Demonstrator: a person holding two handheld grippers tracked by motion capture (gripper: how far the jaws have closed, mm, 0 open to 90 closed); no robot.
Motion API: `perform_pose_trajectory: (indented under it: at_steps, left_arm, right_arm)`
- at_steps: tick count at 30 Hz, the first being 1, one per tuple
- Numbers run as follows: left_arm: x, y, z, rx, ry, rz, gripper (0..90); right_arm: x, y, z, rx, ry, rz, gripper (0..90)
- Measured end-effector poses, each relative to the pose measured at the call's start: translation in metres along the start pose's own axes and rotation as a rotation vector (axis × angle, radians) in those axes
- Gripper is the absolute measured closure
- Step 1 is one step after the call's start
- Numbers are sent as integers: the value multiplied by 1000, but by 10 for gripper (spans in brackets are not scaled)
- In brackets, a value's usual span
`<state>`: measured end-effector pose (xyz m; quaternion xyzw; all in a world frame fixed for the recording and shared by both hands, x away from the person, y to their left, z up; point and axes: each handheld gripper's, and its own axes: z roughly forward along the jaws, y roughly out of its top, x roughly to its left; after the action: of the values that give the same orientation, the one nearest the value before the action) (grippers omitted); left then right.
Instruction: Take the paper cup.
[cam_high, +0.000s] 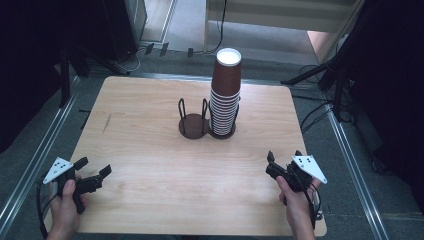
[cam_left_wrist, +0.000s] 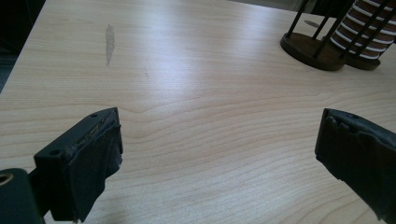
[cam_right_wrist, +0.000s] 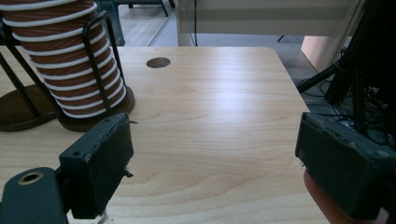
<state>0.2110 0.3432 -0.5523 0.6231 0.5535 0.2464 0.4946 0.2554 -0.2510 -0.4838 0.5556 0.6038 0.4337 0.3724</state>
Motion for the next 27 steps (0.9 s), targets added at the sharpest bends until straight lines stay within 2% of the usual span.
perform_pose_trajectory:
  at_steps: [16,27]
  left_arm:
    - [1,0,0,3,-5,-4,15]
    - [1,0,0,3,-7,-6,15]
  right_arm:
    - [24,24,8,-24,61,-13,106]
    - [47,42,16,-40,109,-31,99]
